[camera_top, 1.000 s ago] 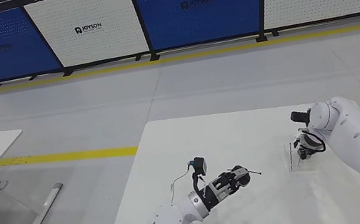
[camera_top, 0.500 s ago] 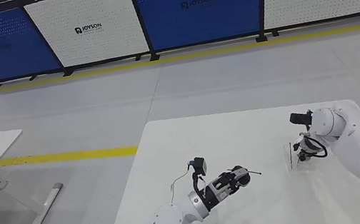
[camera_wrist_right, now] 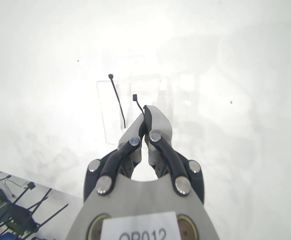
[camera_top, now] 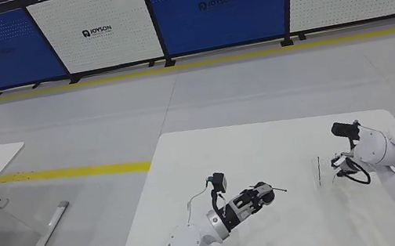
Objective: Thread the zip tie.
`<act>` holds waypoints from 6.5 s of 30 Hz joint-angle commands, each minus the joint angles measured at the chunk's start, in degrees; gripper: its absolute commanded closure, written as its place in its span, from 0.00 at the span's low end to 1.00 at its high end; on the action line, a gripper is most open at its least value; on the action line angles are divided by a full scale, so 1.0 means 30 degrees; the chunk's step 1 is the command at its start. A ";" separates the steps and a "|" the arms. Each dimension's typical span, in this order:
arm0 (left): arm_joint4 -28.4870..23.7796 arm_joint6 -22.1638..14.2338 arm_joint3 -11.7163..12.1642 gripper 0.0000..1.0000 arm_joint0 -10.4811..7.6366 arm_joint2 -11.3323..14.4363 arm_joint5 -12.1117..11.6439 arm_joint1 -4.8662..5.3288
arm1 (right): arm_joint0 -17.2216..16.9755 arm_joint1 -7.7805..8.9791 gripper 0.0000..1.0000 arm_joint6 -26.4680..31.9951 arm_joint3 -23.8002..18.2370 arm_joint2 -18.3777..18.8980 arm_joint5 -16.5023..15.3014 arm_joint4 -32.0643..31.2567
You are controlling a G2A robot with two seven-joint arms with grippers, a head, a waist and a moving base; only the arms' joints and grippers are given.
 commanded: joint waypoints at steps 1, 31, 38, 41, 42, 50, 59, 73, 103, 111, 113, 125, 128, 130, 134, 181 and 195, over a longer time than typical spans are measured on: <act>0.0000 0.0000 0.0000 1.00 0.0000 0.0000 0.0000 0.0000 | -0.0361 0.0084 1.00 -0.0506 -0.0501 0.0352 -0.0123 0.0032; 0.0000 0.0000 0.0000 1.00 0.0000 0.0000 0.0000 0.0000 | -0.0654 0.0194 1.00 -0.1019 -0.0547 0.1009 -0.1384 0.0832; 0.0000 0.0000 0.0000 1.00 0.0000 0.0000 0.0000 0.0000 | -0.0654 0.0194 1.00 -0.1019 -0.0547 0.1009 -0.1384 0.0832; 0.0000 0.0000 0.0000 1.00 0.0000 0.0000 0.0000 0.0000 | -0.0923 0.0205 1.00 -0.1824 -0.0532 0.1206 -0.1383 0.0954; 0.0000 0.0000 0.0000 1.00 0.0000 0.0000 0.0000 0.0000 | -0.1065 0.0215 1.00 -0.2197 -0.0608 0.1319 -0.1371 0.0998; 0.0000 0.0000 0.0000 1.00 0.0000 0.0000 0.0000 0.0000 | -0.2421 0.0766 1.00 -0.3150 -0.2807 0.3975 -0.2366 0.2197; 0.0000 0.0000 0.0000 1.00 0.0000 0.0000 0.0000 0.0000 | -0.3661 0.1076 1.00 -0.3174 -0.4588 0.5318 -0.2541 0.2566; 0.0000 0.0000 0.0000 1.00 0.0000 0.0000 0.0000 0.0000 | -0.3661 0.1076 1.00 -0.3174 -0.4588 0.5318 -0.2541 0.2566; 0.0000 0.0000 0.0000 1.00 0.0000 0.0000 0.0000 0.0000 | -0.6980 0.1507 1.00 -0.5134 -0.8394 0.8270 -0.4115 0.4603; 0.0053 0.0120 -0.0026 1.00 -0.0010 0.0026 0.0010 -0.0005 | -0.6980 0.1507 1.00 -0.5134 -0.8394 0.8270 -0.4115 0.4603; 0.1082 0.1108 -0.0099 1.00 -0.0151 0.0022 -0.0034 -0.0007 | -0.6980 0.1507 1.00 -0.5134 -0.8394 0.8270 -0.4115 0.4603; 0.5659 0.5338 -0.0085 1.00 -0.0395 0.1307 0.1303 -0.0218 | -0.6980 0.1507 1.00 -0.5134 -0.8394 0.8270 -0.4115 0.4603; 0.5659 0.5338 -0.0085 1.00 -0.0395 0.1307 0.1303 -0.0218 | -0.7058 0.1492 1.00 -0.5394 -0.8369 0.8289 -0.4139 0.4751; 0.5659 0.5338 -0.0085 1.00 -0.0395 0.1307 0.1303 -0.0218 | -0.7310 0.1443 1.00 -0.6168 -0.8509 0.8408 -0.4348 0.5482; 0.5659 0.5338 -0.0085 1.00 -0.0395 0.1307 0.1303 -0.0218 | -0.8149 0.1410 1.00 -0.6816 -0.9354 0.8970 -0.5044 0.7572; 0.5659 0.5338 -0.0085 1.00 -0.0395 0.1307 0.1303 -0.0218 | -1.1169 0.1203 1.00 -0.9882 -1.2144 0.8129 -0.6148 1.0518; 0.5659 0.5338 -0.0085 1.00 -0.0395 0.1307 0.1303 -0.0218 | -1.2885 0.1291 1.00 -1.0352 -1.2681 0.9156 -0.7897 1.1605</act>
